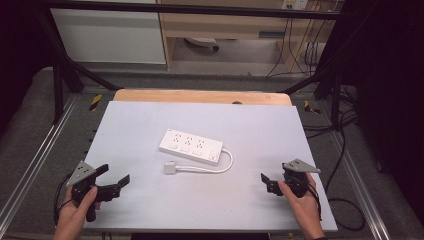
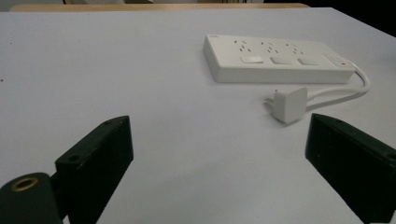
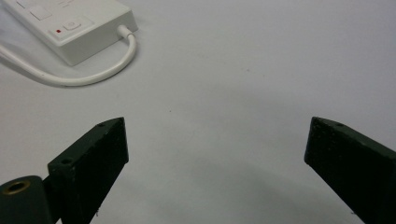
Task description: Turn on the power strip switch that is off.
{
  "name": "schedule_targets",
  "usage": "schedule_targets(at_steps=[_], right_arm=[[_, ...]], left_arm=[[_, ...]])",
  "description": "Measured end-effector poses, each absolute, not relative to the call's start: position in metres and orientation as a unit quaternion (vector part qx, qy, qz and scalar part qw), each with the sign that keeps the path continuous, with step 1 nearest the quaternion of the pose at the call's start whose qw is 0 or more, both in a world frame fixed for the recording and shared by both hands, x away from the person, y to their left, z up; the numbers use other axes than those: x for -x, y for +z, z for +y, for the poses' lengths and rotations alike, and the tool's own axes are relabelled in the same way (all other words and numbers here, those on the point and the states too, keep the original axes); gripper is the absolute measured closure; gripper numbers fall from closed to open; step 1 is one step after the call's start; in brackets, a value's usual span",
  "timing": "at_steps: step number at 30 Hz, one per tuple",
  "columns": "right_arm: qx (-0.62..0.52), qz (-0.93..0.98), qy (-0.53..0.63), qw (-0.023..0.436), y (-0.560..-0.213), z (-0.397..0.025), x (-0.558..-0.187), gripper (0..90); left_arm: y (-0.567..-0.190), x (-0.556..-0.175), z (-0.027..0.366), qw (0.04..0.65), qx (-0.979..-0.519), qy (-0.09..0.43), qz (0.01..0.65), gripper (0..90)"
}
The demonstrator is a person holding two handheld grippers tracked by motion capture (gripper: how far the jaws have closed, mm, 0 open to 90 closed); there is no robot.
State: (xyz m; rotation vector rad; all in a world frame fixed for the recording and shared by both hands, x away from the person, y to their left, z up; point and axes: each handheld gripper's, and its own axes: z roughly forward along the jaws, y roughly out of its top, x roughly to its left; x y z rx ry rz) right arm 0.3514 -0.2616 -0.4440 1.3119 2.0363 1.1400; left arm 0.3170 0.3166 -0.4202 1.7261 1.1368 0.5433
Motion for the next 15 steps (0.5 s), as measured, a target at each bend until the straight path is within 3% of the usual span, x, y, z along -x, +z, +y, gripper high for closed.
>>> schedule_targets(at_steps=[15], right_arm=[[-0.468,0.738,0.425,0.235,-0.4435,-0.2620,-0.3516,6.2]], left_arm=[[-0.4201,-0.3167,0.3103,0.486,-0.714,0.212,0.457,5.7]])
